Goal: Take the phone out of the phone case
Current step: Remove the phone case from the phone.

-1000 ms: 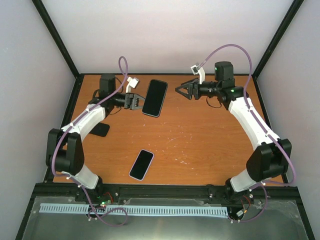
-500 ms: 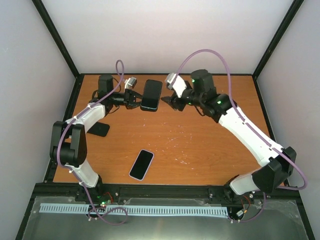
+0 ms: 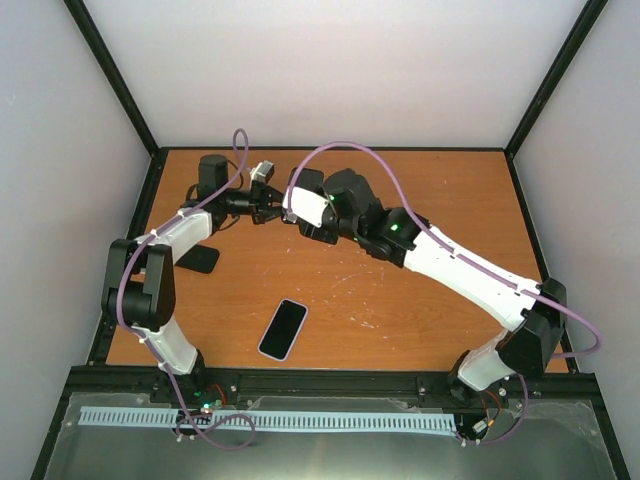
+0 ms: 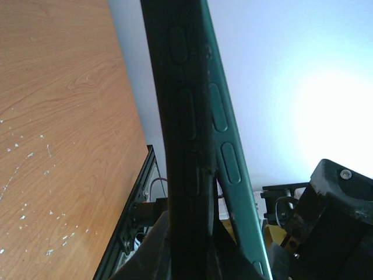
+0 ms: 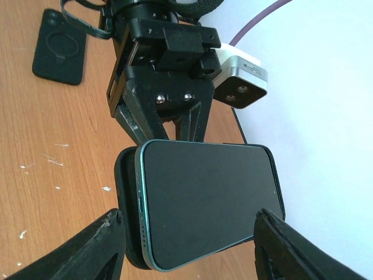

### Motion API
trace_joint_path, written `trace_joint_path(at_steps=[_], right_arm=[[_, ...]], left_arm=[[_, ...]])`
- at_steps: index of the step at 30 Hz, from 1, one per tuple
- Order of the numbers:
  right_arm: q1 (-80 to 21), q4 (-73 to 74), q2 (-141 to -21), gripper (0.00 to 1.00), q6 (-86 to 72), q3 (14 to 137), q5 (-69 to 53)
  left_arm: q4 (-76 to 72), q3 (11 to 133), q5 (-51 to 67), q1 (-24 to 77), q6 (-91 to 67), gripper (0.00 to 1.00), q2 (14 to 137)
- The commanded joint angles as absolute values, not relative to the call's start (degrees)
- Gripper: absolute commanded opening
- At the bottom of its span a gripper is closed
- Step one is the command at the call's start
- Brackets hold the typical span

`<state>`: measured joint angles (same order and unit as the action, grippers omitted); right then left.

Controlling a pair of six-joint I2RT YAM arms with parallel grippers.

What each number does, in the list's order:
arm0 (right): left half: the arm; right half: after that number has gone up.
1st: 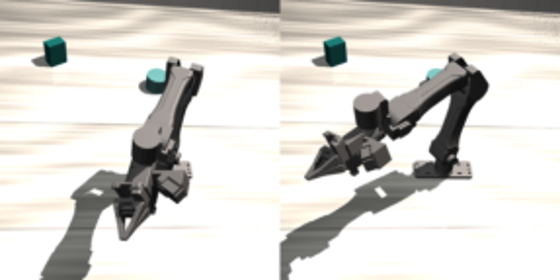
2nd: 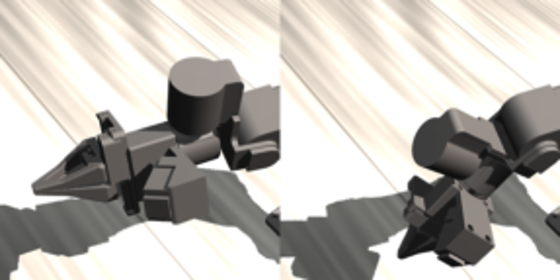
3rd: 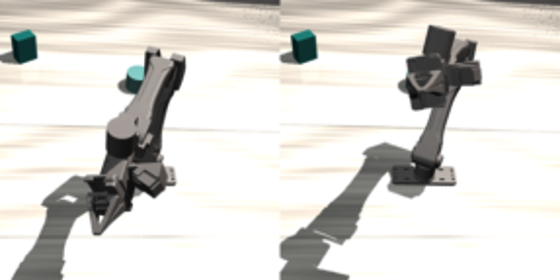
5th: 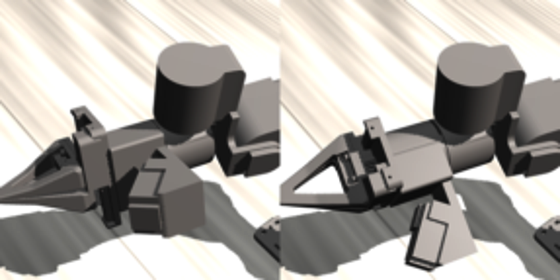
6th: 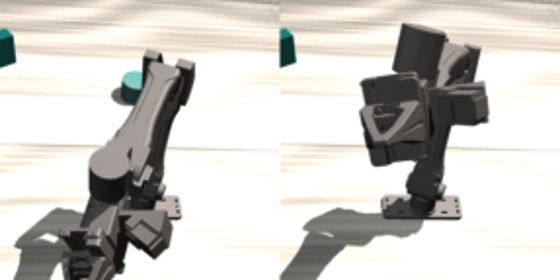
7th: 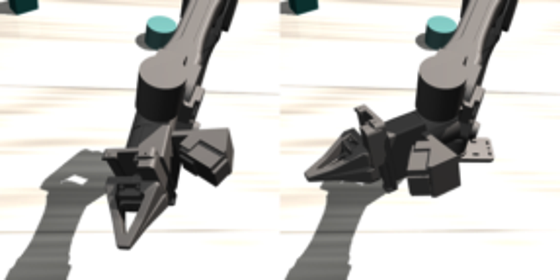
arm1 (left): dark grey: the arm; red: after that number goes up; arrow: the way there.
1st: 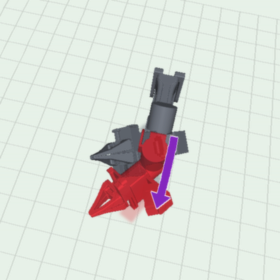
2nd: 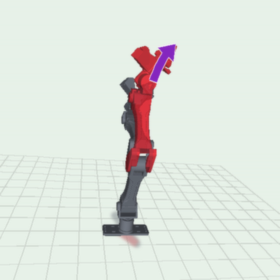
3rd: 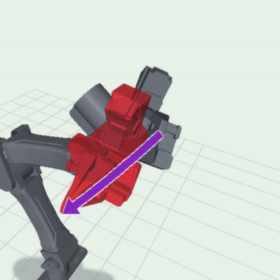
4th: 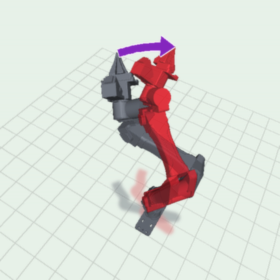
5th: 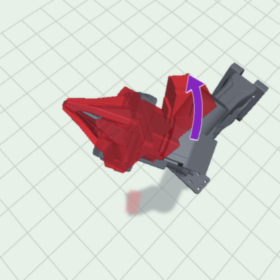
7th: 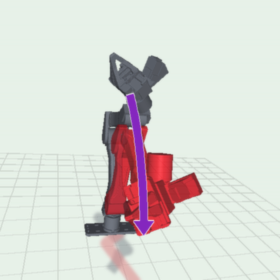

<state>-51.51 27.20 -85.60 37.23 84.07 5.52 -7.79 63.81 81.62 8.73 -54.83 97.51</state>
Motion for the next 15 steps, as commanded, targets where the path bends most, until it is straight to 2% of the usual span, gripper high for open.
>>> trace_joint_path(at_steps=[1, 15], right_arm=[[-52.95, 25.97, -86.87, 0.59, 40.65, 84.34, 10.51], [-53.92, 21.9, -88.99, 0.58, 43.69, 81.39, 15.45]], left_arm=[[-11.57, 64.13, 83.85, 8.53, -57.14, 0.01, 97.24], [-11.78, 63.63, 84.11, 8.51, -57.64, 0.01, 97.7]])
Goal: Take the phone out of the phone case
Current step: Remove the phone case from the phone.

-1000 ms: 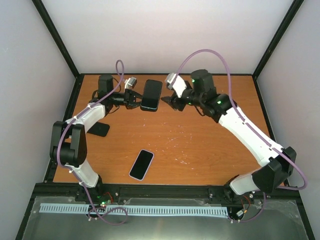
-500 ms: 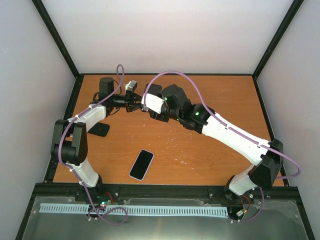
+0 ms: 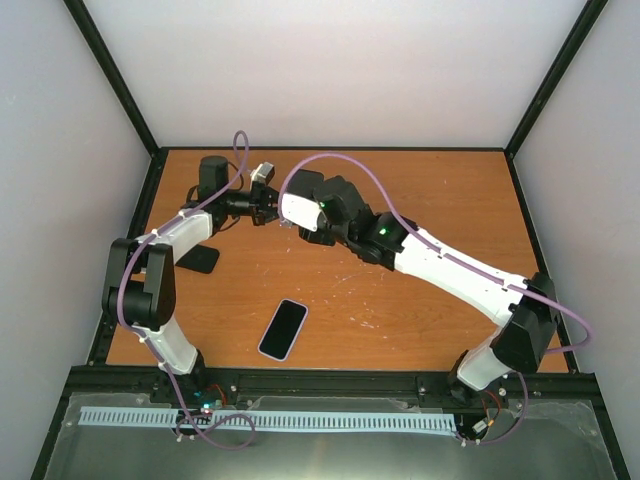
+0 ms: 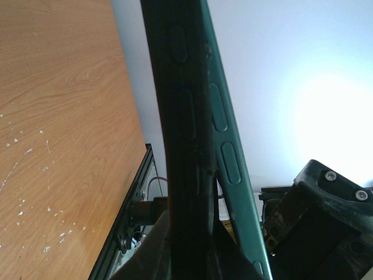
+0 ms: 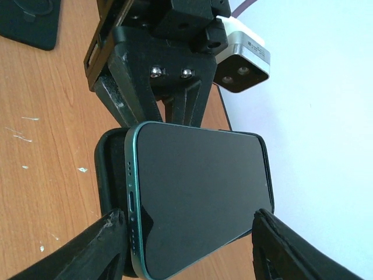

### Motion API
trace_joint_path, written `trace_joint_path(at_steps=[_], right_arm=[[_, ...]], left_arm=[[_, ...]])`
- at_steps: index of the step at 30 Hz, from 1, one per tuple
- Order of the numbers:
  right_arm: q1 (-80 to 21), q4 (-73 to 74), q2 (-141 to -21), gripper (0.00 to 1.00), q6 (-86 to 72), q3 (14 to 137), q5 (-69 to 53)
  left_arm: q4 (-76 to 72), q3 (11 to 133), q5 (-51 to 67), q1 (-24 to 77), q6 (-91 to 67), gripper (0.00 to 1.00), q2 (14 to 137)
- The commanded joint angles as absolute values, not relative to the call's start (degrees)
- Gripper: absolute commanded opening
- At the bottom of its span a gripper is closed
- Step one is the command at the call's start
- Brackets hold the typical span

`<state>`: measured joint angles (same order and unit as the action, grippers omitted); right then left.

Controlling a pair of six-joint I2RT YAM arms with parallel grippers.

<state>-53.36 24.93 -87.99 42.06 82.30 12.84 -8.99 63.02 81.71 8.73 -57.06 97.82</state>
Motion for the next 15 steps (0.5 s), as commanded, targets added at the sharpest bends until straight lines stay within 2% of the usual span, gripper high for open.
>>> trace_joint_path(at_steps=[1, 7, 15], right_arm=[[-53.96, 21.62, -89.2, 0.57, 44.11, 81.33, 15.92], [-53.94, 17.34, -89.81, 0.56, 47.88, 78.59, 18.95], [-54.63, 3.88, -89.65, 0.49, 54.68, 71.71, 24.16]], left_arm=[[-11.78, 63.63, 84.11, 8.51, -57.72, 0.01, 97.65], [-11.87, 63.46, 84.15, 8.53, -57.91, 0.01, 97.62], [-11.78, 62.68, 83.85, 8.53, -57.65, 0.01, 97.98]])
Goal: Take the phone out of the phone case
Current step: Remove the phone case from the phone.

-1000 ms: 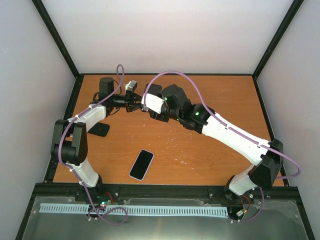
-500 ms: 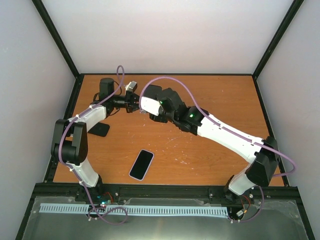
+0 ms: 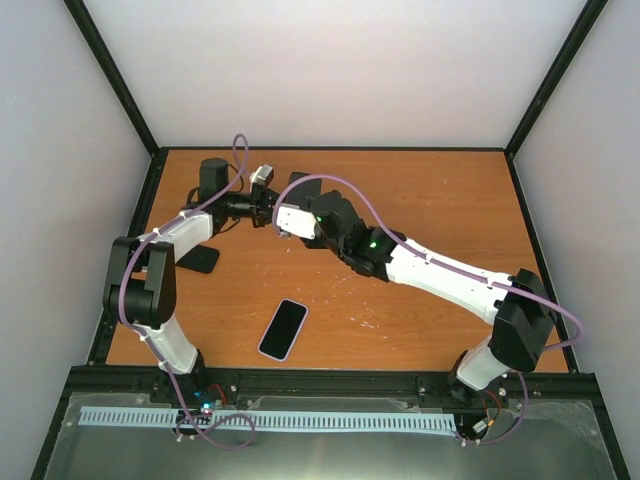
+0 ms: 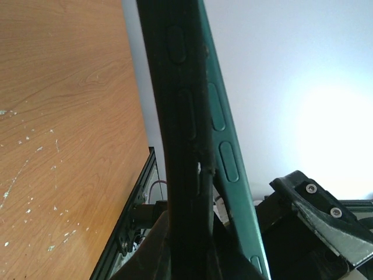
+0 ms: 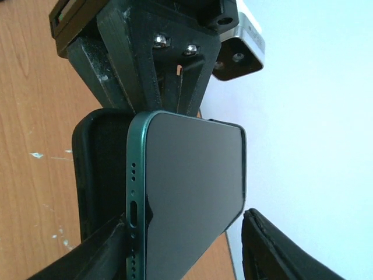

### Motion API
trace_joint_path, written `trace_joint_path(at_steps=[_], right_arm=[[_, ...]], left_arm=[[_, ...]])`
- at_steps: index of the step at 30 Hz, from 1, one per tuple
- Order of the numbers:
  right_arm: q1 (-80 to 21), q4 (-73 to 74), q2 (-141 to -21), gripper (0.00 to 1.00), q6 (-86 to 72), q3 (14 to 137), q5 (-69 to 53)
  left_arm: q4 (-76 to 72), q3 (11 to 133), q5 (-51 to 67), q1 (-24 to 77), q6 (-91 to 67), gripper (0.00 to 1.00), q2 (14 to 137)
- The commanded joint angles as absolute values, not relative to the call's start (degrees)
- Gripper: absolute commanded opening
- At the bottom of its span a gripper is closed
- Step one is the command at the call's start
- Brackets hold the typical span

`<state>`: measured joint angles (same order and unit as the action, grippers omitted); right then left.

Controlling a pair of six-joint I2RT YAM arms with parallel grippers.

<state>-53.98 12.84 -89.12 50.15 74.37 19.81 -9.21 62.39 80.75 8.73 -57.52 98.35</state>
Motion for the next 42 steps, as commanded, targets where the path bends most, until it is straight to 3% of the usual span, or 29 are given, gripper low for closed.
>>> trace_joint_path(at_steps=[1, 8, 18, 31, 42], right_arm=[[-54.73, 2.18, -89.71, 0.48, 56.01, 71.03, 24.55], [-55.77, -4.83, -90.79, 0.36, 60.85, 68.91, 26.72], [-59.41, -6.84, -91.08, 0.03, 64.46, 68.94, 30.45], [-62.55, 18.16, -88.66, 0.03, 48.77, 83.83, 24.27], [-62.67, 23.44, -87.99, 0.03, 45.61, 89.23, 22.61]], left_arm=[[-11.78, 62.62, 83.85, 8.55, -57.67, 0.01, 97.95], [-11.65, 62.18, 83.45, 8.53, -57.64, 0.01, 97.93], [-8.89, 63.13, 82.06, 8.53, -55.62, 0.0, 98.32], [-0.62, 65.14, 74.26, 5.84, -49.58, 0.01, 100.28], [1.54, 65.39, 71.1, 5.1, -47.46, 0.01, 100.16]])
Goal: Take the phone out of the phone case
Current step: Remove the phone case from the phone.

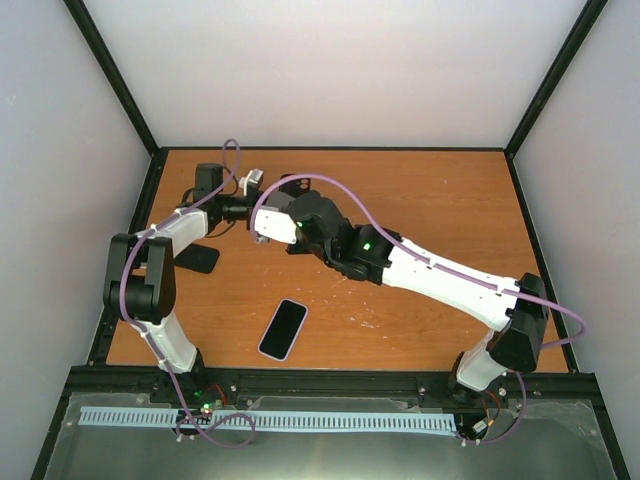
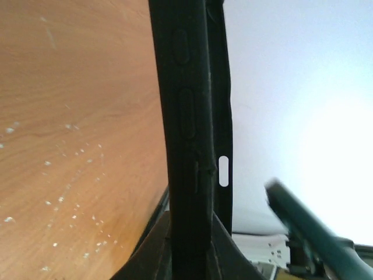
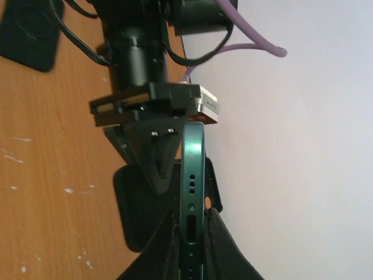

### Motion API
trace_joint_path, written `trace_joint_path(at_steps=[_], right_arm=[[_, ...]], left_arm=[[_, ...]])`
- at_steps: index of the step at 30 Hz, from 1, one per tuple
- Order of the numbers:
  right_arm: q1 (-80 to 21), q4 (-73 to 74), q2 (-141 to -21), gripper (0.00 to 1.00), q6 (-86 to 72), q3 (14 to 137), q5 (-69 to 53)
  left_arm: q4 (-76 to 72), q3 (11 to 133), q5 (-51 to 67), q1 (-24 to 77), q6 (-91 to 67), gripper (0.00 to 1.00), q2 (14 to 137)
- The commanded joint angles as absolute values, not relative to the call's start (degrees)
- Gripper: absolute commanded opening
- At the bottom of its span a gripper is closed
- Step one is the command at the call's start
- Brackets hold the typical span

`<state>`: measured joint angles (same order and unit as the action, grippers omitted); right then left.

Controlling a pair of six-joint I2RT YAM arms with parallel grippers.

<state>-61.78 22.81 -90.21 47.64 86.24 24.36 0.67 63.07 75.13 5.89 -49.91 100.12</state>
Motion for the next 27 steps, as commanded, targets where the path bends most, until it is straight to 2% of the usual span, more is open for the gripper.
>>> trace_joint_path(at_steps=[1, 12, 20, 27], right_arm=[[-62.67, 23.74, -87.98, 0.03, 45.57, 89.8, 22.6], [-58.08, 24.51, -85.56, 0.03, 46.03, 89.73, 21.74], [-49.91, 21.79, -81.04, 0.03, 45.45, 80.69, 19.44], [-45.23, 18.59, -77.93, 0.03, 45.26, 73.0, 19.99]], left_arm=[[1.7, 65.31, 70.76, 5.1, -47.22, 0.01, 100.09], [3.82, 64.02, 65.87, 5.1, -43.03, 0.01, 97.51], [0.54, 58.26, 59.43, 5.82, -44.25, 0.01, 95.54], [3.17, 61.08, 54.59, 12.04, -42.75, 0.01, 101.19]])
